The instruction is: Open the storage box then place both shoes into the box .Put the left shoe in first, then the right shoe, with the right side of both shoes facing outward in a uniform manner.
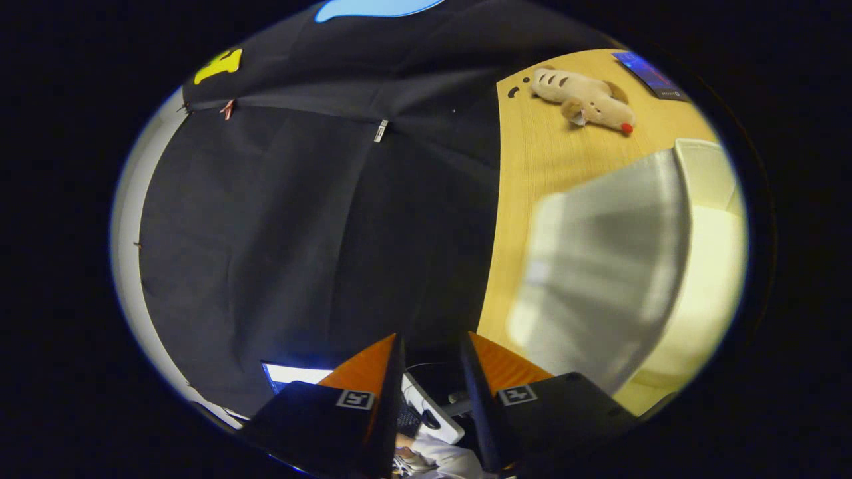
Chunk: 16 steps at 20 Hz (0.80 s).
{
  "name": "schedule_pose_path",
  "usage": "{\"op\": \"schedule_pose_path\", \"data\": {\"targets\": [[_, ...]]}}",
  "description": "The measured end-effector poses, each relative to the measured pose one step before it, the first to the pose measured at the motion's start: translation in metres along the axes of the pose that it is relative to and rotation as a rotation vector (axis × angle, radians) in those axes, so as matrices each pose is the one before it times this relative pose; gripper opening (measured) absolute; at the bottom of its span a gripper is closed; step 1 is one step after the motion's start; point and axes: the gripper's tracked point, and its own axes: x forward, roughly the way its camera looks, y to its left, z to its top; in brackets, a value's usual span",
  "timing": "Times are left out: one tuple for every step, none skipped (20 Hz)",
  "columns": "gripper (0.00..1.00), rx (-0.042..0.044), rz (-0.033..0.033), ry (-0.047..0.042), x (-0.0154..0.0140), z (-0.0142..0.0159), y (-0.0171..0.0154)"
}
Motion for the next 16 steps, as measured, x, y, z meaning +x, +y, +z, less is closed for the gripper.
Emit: {"op": "schedule_pose_path", "data": {"targets": [[0.67,-0.02063,-0.00857,-0.00928,-0.00918,-0.0002,-0.00343],[0.82,-0.01778,-0.00808,-0.01585,-0.01024,0.00171,-0.00374],[0.96,-0.01751,-0.00949,-0.01961,-0.01465,0.00319,-0.00293],[0.96,-0.01949,-0.00947,-0.02214,-0.01552,0.00356,-0.00371],[0.96,-0.01819,-0.00995,-0.0219,-0.01498,0.00341,-0.00355],[0.96,-0.01339,-0.00255,-0.0278,-0.01617,0.00456,-0.00156],[0.96,-0.01366,-0.00252,-0.02856,-0.01568,0.00569,-0.00315],[0.96,-0.01543,-0.01147,-0.02915,-0.01569,0.00522,-0.00692],[0.98,-0.02146,-0.01768,-0.0266,-0.01482,0.0048,-0.00843],[0.98,-0.02624,-0.02573,-0.02491,-0.015,0.00432,-0.01167],[0.98,-0.03341,-0.0365,-0.03172,-0.01525,0.00512,-0.01483],[0.98,-0.02878,-0.03535,-0.02913,-0.01397,0.00283,-0.01446],[0.98,-0.02338,-0.04038,-0.02633,-0.01234,0.00156,-0.01636],[0.98,-0.01963,-0.04437,-0.02076,-0.01308,-0.00039,-0.01755],[0.98,-0.01767,-0.04913,-0.01874,-0.01098,-0.00039,-0.01998],[0.98,-0.01742,-0.05284,-0.01831,-0.01298,-0.00097,-0.02033]]}}
